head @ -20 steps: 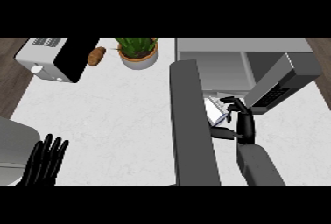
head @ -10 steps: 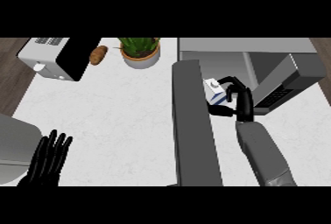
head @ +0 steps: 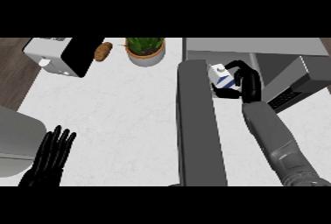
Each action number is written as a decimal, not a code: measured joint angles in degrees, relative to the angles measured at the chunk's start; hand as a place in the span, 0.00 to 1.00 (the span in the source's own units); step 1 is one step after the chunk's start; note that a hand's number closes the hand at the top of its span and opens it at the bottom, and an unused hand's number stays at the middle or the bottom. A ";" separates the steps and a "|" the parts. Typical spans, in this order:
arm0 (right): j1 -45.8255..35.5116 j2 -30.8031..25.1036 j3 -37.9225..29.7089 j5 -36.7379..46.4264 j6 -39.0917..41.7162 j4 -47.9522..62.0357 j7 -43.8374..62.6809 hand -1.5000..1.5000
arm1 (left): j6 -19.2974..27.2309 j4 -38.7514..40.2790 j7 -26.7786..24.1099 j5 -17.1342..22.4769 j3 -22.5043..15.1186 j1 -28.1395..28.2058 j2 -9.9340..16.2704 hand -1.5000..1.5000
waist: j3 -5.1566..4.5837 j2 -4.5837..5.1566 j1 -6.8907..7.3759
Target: Pick up the milk, place it into the microwave and close the microwave
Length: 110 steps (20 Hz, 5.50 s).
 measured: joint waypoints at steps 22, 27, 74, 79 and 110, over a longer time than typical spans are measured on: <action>-9.30 -5.53 2.49 7.62 -14.20 12.89 7.23 0.00 | 2.37 1.44 1.57 -7.72 -1.66 -3.77 1.21 0.00 | 0.19 1.86 4.16; -9.56 -4.88 1.72 6.80 -9.48 12.24 5.22 0.00 | 2.51 1.35 1.69 -8.04 -2.34 -4.13 0.57 0.00 | 0.24 1.84 4.00; 25.07 2.40 -8.92 -11.26 38.78 -2.37 -23.78 0.00 | -0.54 4.25 6.39 -13.18 -10.25 -8.88 -3.08 1.00 | -0.12 -1.34 -3.57; 31.84 2.56 -7.22 -12.96 41.81 -11.27 -22.32 0.00 | 0.13 7.32 7.23 -18.14 -12.73 -10.77 -2.91 1.00 | -0.19 -1.54 -4.24; 68.84 -2.48 0.23 -29.69 57.95 -77.97 0.43 0.00 | 25.55 42.50 7.71 -13.33 -48.89 -44.30 -10.64 1.00 | -0.33 -0.45 -8.05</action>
